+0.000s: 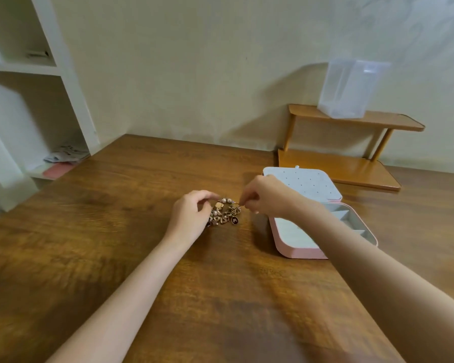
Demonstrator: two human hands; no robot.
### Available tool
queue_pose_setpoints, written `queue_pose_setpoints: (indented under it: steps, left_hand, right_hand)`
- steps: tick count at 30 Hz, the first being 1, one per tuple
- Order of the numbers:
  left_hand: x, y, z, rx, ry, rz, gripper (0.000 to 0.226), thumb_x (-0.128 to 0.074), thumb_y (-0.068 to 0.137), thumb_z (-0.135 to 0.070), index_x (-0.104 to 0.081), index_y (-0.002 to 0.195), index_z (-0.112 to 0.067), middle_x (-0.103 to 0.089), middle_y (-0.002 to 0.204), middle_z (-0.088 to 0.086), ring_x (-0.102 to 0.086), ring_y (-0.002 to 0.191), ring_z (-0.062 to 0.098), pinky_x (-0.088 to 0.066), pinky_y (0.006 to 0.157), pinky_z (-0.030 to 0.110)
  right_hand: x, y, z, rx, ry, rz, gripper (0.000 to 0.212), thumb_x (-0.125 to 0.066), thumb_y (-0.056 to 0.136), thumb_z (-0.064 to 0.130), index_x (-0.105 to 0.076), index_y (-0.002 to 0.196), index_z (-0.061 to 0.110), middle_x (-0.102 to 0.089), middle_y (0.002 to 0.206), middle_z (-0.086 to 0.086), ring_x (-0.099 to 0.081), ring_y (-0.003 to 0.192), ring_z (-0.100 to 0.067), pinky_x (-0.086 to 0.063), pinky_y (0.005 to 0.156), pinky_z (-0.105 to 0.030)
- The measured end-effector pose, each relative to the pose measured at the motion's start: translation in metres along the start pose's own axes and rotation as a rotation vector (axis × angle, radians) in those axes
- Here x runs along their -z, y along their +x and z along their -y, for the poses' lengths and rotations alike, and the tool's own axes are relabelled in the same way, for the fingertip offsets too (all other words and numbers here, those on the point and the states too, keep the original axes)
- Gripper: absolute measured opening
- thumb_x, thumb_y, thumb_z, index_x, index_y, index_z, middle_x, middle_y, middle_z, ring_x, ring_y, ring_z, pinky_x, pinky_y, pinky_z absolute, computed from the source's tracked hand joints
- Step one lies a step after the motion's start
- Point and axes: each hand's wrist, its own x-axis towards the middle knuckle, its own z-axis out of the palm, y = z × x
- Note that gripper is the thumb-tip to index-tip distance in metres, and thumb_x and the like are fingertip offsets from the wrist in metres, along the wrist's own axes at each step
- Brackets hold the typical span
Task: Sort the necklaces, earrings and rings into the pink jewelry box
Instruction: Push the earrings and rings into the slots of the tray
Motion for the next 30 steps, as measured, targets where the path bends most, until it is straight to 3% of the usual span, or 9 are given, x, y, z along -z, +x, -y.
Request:
queue_pose_setpoints:
  steps: [3,5,9,11,13,16,20,23,30]
  left_hand:
    - [0.001,0.001,0.002,-0.004,0.152,0.026,0.022,-0.052,0.090,-0.010,-0.070,0.100,-0.020,-0.057,0.105,-0.002,-0.052,0.096,0.011,-0.042,0.078,0.019]
    - [0.006,0.002,0.001,0.012,0.233,0.082,0.014,-0.059,0.089,-0.020,-0.068,0.098,-0.024,-0.053,0.101,-0.003,-0.051,0.094,0.012,-0.040,0.078,0.025]
    - [0.008,-0.002,0.001,0.024,0.245,0.202,0.013,-0.065,0.084,-0.016,-0.069,0.095,-0.022,-0.062,0.093,-0.003,-0.055,0.081,0.007,-0.041,0.067,0.017]
    - [0.009,-0.005,0.001,0.026,0.202,0.226,0.016,-0.065,0.084,-0.012,-0.069,0.096,-0.020,-0.065,0.088,-0.006,-0.056,0.076,0.002,-0.041,0.063,0.011]
    - [0.012,-0.005,0.000,0.040,0.153,0.211,0.016,-0.066,0.083,-0.010,-0.068,0.096,-0.020,-0.066,0.086,-0.007,-0.058,0.074,-0.002,-0.040,0.059,0.005]
    - [0.018,-0.005,-0.008,0.049,0.024,0.174,0.015,-0.067,0.082,-0.008,-0.067,0.091,-0.020,-0.066,0.082,-0.007,-0.058,0.070,-0.004,-0.040,0.054,0.000]
    - [0.015,-0.008,-0.025,0.028,-0.082,0.231,0.017,-0.067,0.082,-0.009,-0.067,0.088,-0.024,-0.068,0.083,-0.008,-0.063,0.080,0.003,-0.048,0.067,0.009]
    - [0.002,-0.012,-0.031,0.005,-0.069,0.365,0.018,-0.067,0.082,-0.008,-0.066,0.086,-0.026,-0.068,0.088,-0.006,-0.064,0.088,0.008,-0.051,0.082,0.022]
    - [-0.025,-0.011,-0.033,-0.056,0.006,0.478,0.016,-0.066,0.084,-0.010,-0.065,0.089,-0.025,-0.067,0.092,-0.007,-0.063,0.090,0.005,-0.051,0.086,0.022]
  right_hand:
    - [-0.012,-0.002,0.009,0.017,0.015,0.022,0.016,-0.063,0.086,0.015,-0.071,0.098,0.007,-0.066,0.088,-0.005,-0.054,0.075,-0.012,-0.041,0.063,-0.017]
    - [-0.021,-0.002,0.013,0.003,0.001,0.022,0.019,-0.067,0.084,0.021,-0.068,0.096,0.007,-0.058,0.084,-0.002,-0.053,0.075,-0.015,-0.036,0.056,-0.017]
    - [-0.031,0.002,0.017,-0.039,-0.001,-0.029,0.009,-0.065,0.084,0.014,-0.066,0.091,0.007,-0.062,0.093,-0.009,-0.057,0.082,-0.021,-0.044,0.067,-0.027]
    - [-0.028,0.001,0.016,-0.044,0.058,-0.010,0.004,-0.064,0.083,0.007,-0.064,0.081,0.011,-0.062,0.086,-0.007,-0.058,0.074,-0.018,-0.049,0.071,-0.028]
    - [-0.021,-0.002,0.012,-0.046,0.111,0.024,0.015,-0.065,0.082,0.005,-0.060,0.071,0.015,-0.060,0.075,-0.002,-0.053,0.062,-0.009,-0.049,0.067,-0.023]
    - [-0.006,-0.008,0.006,-0.066,0.223,-0.002,0.006,-0.068,0.080,0.008,-0.065,0.075,0.010,-0.062,0.072,0.001,-0.057,0.065,-0.008,-0.046,0.061,-0.016]
    - [0.007,-0.017,-0.003,-0.151,0.572,-0.018,0.015,-0.066,0.080,0.003,-0.057,0.071,0.009,-0.068,0.069,-0.005,-0.065,0.064,-0.012,-0.055,0.072,-0.026]
    - [0.010,-0.026,-0.009,-0.180,0.717,-0.042,0.013,-0.067,0.079,0.001,-0.057,0.072,0.005,-0.066,0.068,-0.010,-0.063,0.064,-0.015,-0.055,0.071,-0.024]
    - [0.024,-0.049,-0.043,-0.277,0.662,-0.090,0.013,-0.071,0.078,0.004,-0.058,0.075,0.008,-0.066,0.070,-0.008,-0.062,0.062,-0.016,-0.056,0.066,-0.024]
